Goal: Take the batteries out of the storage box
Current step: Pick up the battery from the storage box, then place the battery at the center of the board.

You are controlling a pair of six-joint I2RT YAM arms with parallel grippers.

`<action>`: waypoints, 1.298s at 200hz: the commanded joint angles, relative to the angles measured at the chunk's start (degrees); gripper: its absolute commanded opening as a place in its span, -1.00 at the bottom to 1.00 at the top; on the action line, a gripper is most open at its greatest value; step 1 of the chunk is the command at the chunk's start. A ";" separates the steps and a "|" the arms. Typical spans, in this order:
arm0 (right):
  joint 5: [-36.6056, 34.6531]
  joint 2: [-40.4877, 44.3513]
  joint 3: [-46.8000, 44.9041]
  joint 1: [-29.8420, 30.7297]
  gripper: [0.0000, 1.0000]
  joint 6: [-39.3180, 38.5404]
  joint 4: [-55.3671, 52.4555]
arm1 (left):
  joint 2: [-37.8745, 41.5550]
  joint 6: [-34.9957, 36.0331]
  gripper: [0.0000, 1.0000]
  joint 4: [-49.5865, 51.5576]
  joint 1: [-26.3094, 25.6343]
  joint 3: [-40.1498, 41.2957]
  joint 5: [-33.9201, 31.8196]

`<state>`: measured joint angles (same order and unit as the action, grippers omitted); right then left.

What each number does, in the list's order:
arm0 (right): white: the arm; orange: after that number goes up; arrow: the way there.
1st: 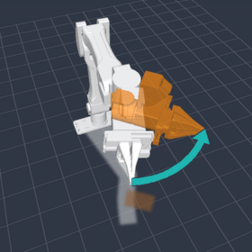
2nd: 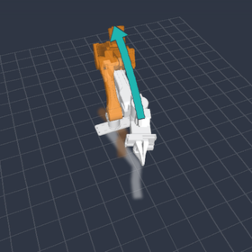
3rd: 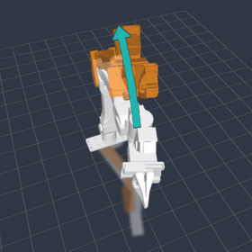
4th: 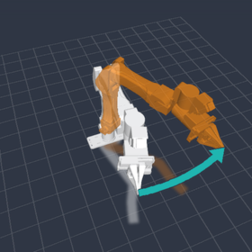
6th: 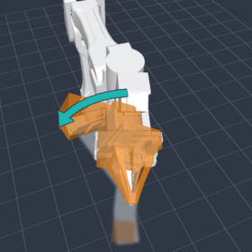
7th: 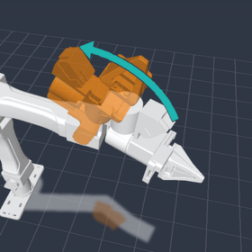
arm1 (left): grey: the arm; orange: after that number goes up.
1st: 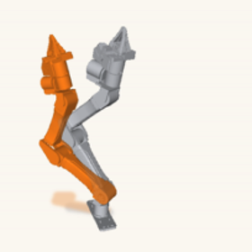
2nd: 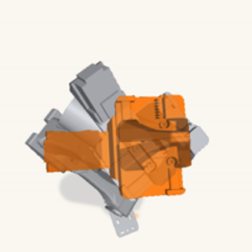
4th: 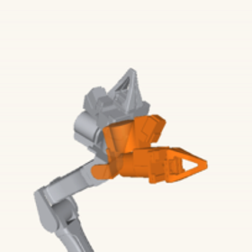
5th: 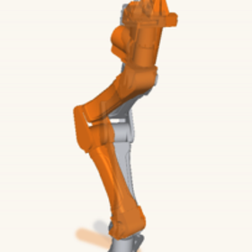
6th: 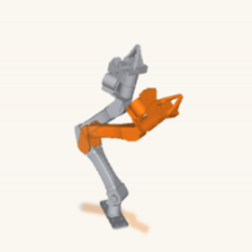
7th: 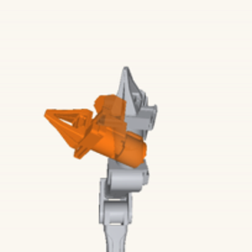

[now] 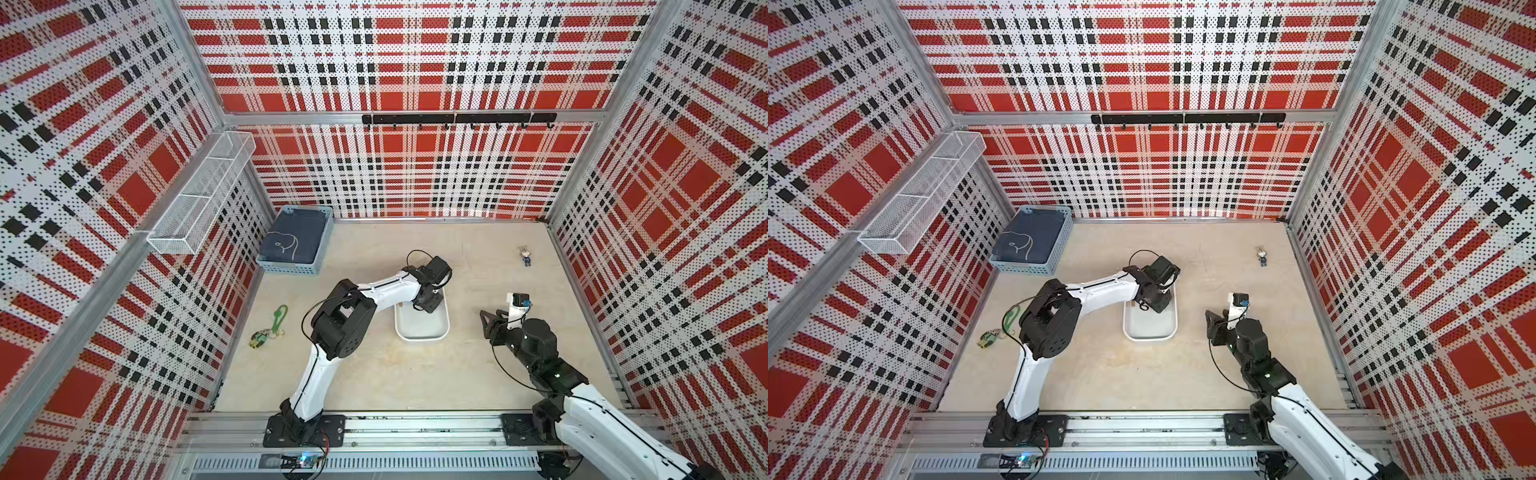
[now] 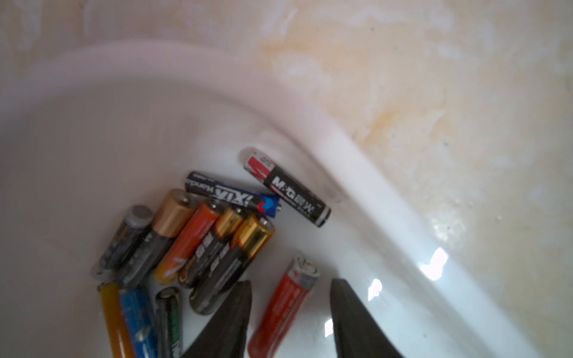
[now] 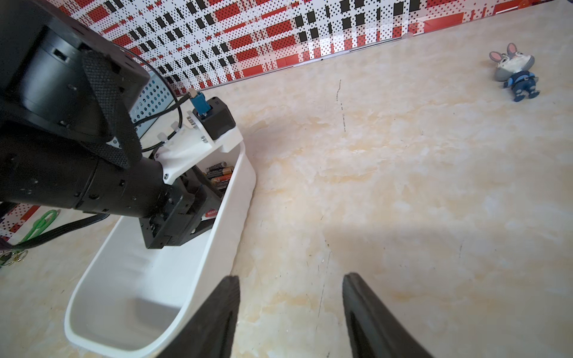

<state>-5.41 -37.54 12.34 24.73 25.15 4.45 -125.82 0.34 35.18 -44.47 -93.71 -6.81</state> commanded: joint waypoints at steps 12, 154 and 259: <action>-1.02 1.02 -0.83 -0.03 0.20 0.49 0.66 | -3.50 0.80 -0.64 0.86 0.13 -0.51 -0.09; -0.87 1.95 -1.18 -0.04 0.22 0.34 0.74 | 13.21 -19.69 -1.00 1.54 3.75 -1.54 0.65; 1.58 1.60 -1.64 -0.05 0.22 -0.66 1.77 | 18.50 -25.48 -1.00 -5.20 16.25 20.14 -8.61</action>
<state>-4.80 -36.03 11.38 24.73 25.06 4.67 -105.14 -24.05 33.47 -28.03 -75.46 -14.50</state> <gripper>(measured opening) 0.609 0.123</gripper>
